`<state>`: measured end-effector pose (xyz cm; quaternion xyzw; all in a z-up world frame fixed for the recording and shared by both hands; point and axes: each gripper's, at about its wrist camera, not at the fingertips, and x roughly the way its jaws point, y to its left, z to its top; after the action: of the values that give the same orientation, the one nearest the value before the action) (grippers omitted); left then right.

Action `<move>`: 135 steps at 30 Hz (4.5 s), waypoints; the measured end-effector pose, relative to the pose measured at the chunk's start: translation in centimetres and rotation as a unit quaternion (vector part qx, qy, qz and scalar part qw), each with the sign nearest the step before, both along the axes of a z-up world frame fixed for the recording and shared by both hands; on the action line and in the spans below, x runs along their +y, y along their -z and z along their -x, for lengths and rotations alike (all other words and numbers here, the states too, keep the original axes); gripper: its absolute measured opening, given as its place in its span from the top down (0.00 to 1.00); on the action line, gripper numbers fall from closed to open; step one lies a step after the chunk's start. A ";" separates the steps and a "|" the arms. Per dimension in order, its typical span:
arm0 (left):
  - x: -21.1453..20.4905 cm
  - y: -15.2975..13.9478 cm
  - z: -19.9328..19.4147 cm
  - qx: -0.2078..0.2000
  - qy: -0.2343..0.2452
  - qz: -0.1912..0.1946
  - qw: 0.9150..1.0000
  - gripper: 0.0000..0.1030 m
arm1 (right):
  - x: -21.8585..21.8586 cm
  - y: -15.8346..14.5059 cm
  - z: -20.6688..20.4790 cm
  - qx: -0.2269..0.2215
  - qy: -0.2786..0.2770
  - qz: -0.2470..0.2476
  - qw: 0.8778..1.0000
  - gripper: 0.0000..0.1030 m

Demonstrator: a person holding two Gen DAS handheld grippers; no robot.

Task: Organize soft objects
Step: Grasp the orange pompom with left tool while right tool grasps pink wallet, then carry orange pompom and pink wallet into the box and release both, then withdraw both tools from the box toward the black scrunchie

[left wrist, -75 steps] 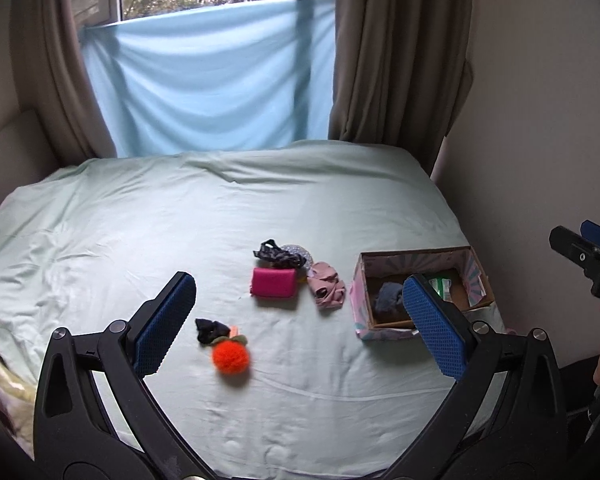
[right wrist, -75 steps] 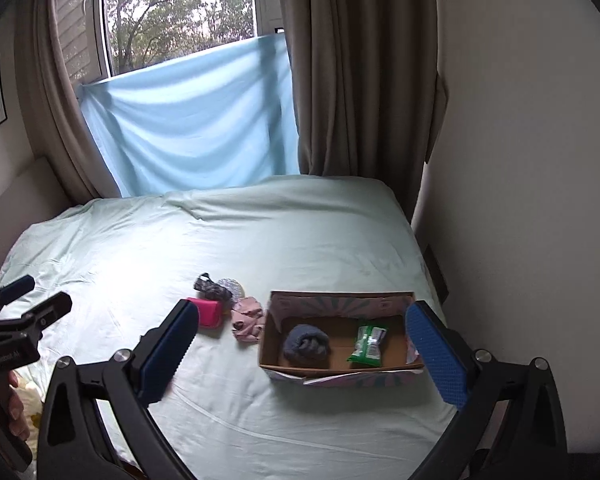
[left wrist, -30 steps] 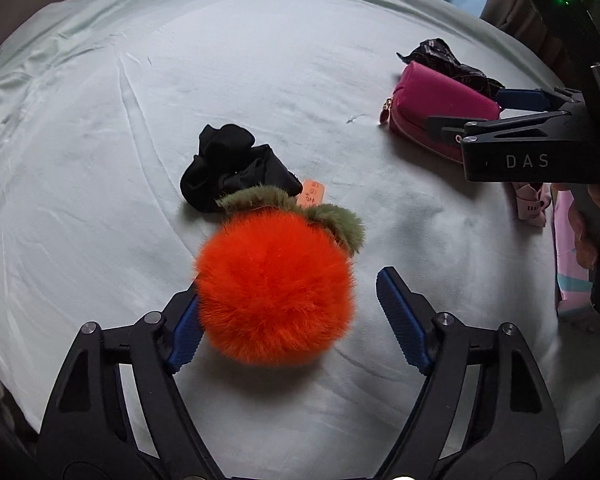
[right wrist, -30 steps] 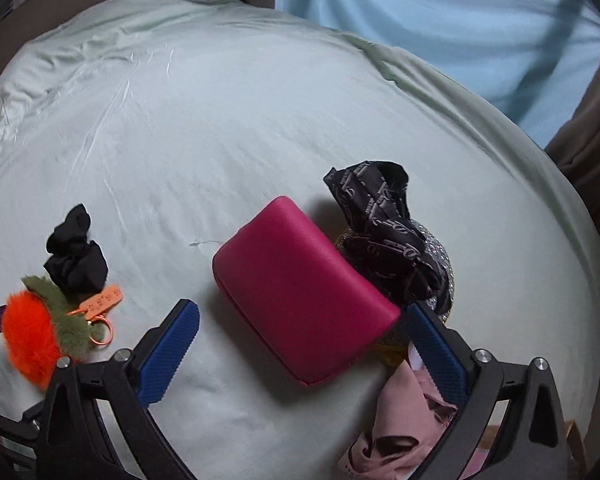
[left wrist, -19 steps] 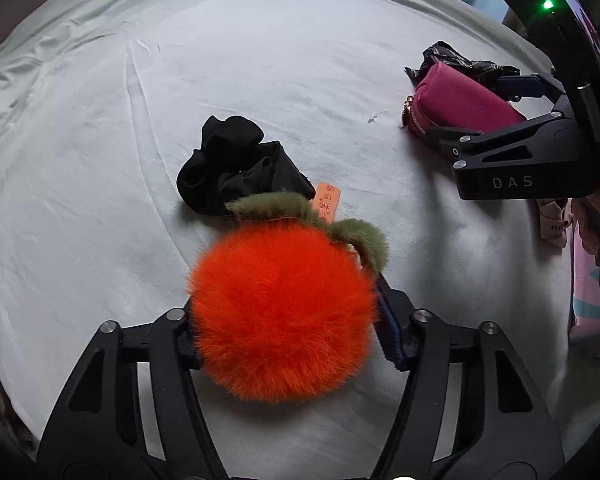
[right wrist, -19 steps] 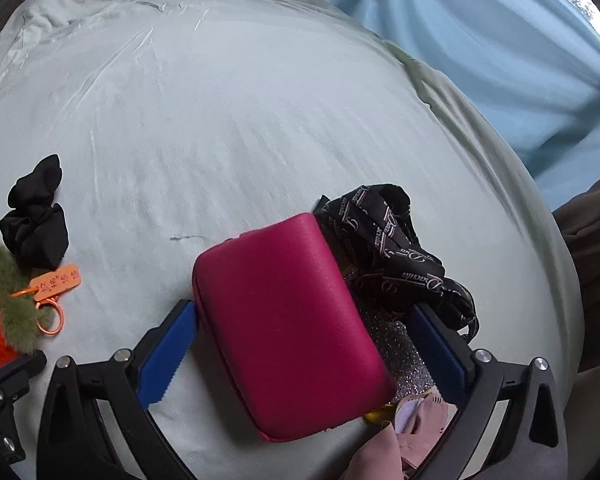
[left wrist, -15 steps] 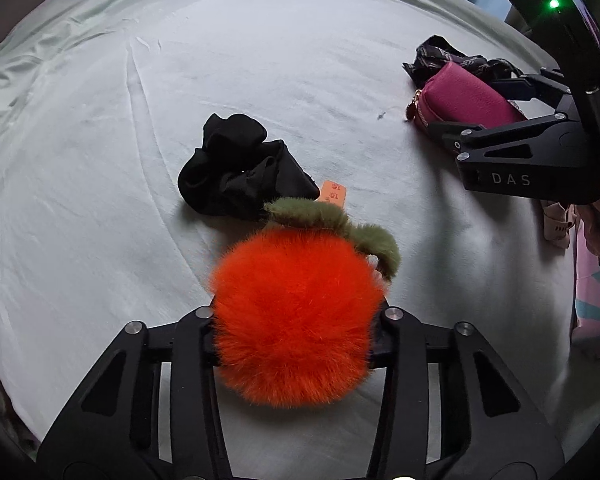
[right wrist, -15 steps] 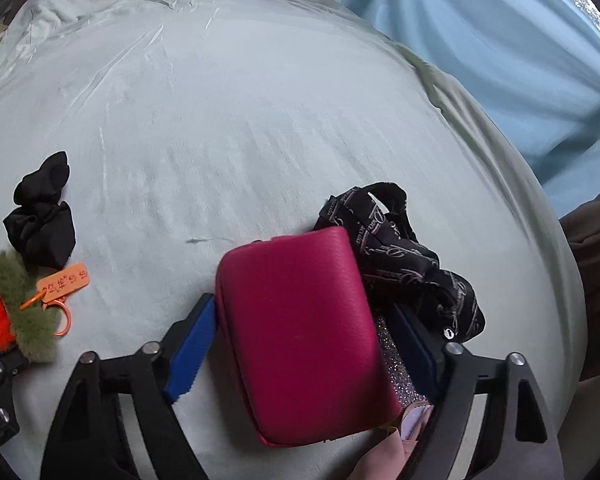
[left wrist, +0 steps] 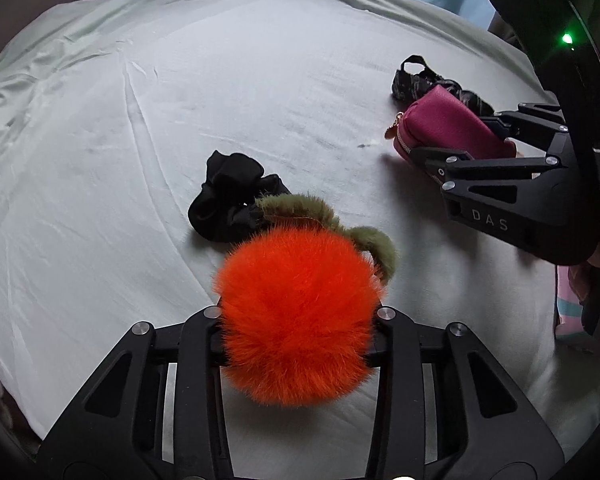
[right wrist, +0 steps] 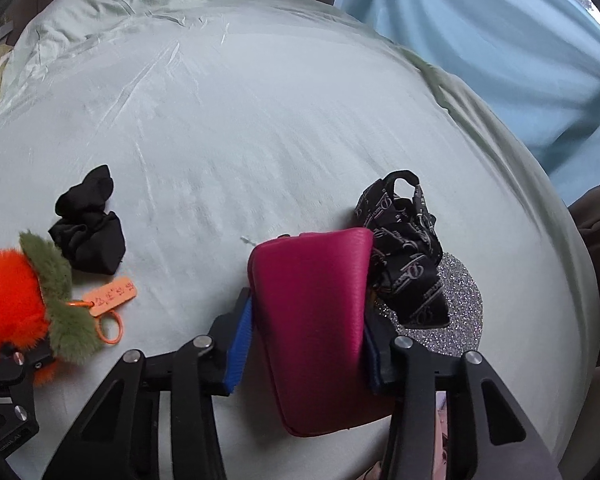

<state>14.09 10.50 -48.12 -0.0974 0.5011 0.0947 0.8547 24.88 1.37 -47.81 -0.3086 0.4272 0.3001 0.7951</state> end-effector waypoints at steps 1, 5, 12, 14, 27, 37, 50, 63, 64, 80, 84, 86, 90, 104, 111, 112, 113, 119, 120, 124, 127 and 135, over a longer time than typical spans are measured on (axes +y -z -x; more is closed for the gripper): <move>0.0 -0.5 0.0 -0.003 0.001 -0.001 1.000 0.68 | 0.0 -0.3 0.3 0.001 0.002 -0.005 1.000 0.59; 0.2 -2.3 0.4 -0.014 0.009 -0.002 1.000 0.69 | -0.1 -2.3 1.6 0.006 0.017 -0.024 1.000 0.60; 0.8 -7.3 1.5 -0.038 0.024 -0.013 0.999 0.69 | -1.1 -7.5 3.2 0.003 0.058 -0.061 0.996 0.61; 0.9 -9.2 1.8 -0.047 0.029 -0.016 0.998 0.69 | -1.6 -9.4 3.8 0.001 0.074 -0.073 0.995 0.61; -0.1 -23.7 2.3 -0.098 0.100 -0.036 0.989 0.69 | -7.2 -24.0 10.1 -0.015 0.222 -0.148 0.964 0.61; -4.3 -31.4 2.1 -0.125 0.154 -0.029 0.980 0.69 | -13.4 -31.6 14.8 -0.044 0.338 -0.193 0.920 0.61; -18.2 -32.6 -1.2 -0.129 0.234 0.007 0.964 0.69 | -24.8 -33.8 15.7 -0.070 0.424 -0.180 0.885 0.61; -34.1 -23.6 -6.1 -0.041 0.290 0.030 0.956 0.69 | -38.6 -27.3 11.9 -0.009 0.495 -0.151 0.855 0.61; -35.0 -22.7 -6.4 -0.033 0.294 0.029 0.955 0.69 | -39.7 -26.3 11.2 0.003 0.501 -0.150 0.852 0.61; -42.8 -8.1 -10.5 0.140 0.313 -0.002 0.939 0.69 | -48.1 -13.3 6.6 0.151 0.540 -0.147 0.815 0.61; -43.7 -8.3 -10.5 0.120 0.337 -0.018 0.934 0.51 | -48.7 -11.7 6.1 0.168 0.544 -0.162 0.806 0.57; -44.3 -8.9 -10.2 0.110 0.354 -0.046 0.927 0.03 | -48.8 -11.7 5.7 0.169 0.538 -0.172 0.807 0.43; -44.0 -8.8 -10.0 0.109 0.365 -0.060 0.923 0.00 | -48.9 -12.7 5.6 0.137 0.535 -0.188 0.812 0.00; -41.5 -13.6 -8.2 0.094 0.349 -0.027 0.932 0.00 | -47.6 -15.9 7.4 0.110 0.524 -0.194 0.822 0.00; -38.2 -20.6 -6.0 0.049 0.331 0.003 0.942 0.00 | -45.1 -22.4 9.4 0.061 0.501 -0.181 0.844 0.00; -37.7 -21.7 -5.6 0.040 0.328 0.006 0.944 0.00 | -44.6 -23.5 9.8 0.053 0.497 -0.182 0.847 0.00; -37.0 -22.9 -5.2 0.030 0.326 0.009 0.945 0.00 | -44.1 -24.7 10.3 0.045 0.493 -0.182 0.850 0.00; -31.9 -29.5 -2.5 -0.019 0.304 0.004 0.953 0.00 | -40.2 -31.2 13.1 -0.010 0.471 -0.183 0.863 0.00; -30.9 -30.4 -2.0 -0.022 0.297 0.002 0.955 0.00 | -39.5 -32.1 13.5 -0.018 0.468 -0.182 0.865 0.00; -26.0 -34.0 0.4 -0.057 0.278 0.005 0.959 0.00 | -35.8 -35.5 15.7 -0.037 0.449 -0.188 0.873 0.00; -21.9 -36.1 2.4 -0.079 0.261 -0.003 0.962 0.00 | -33.0 -37.3 17.5 -0.058 0.435 -0.196 0.877 0.00; -12.4 -38.8 6.4 -0.114 0.232 -0.010 0.966 0.00 | -26.1 -39.8 21.4 -0.105 0.431 -0.188 0.876 0.00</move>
<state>7.69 -1.91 -9.29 0.0197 0.4087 -0.1130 0.9054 3.46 -24.70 -7.97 0.0321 0.3679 -0.0321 0.9288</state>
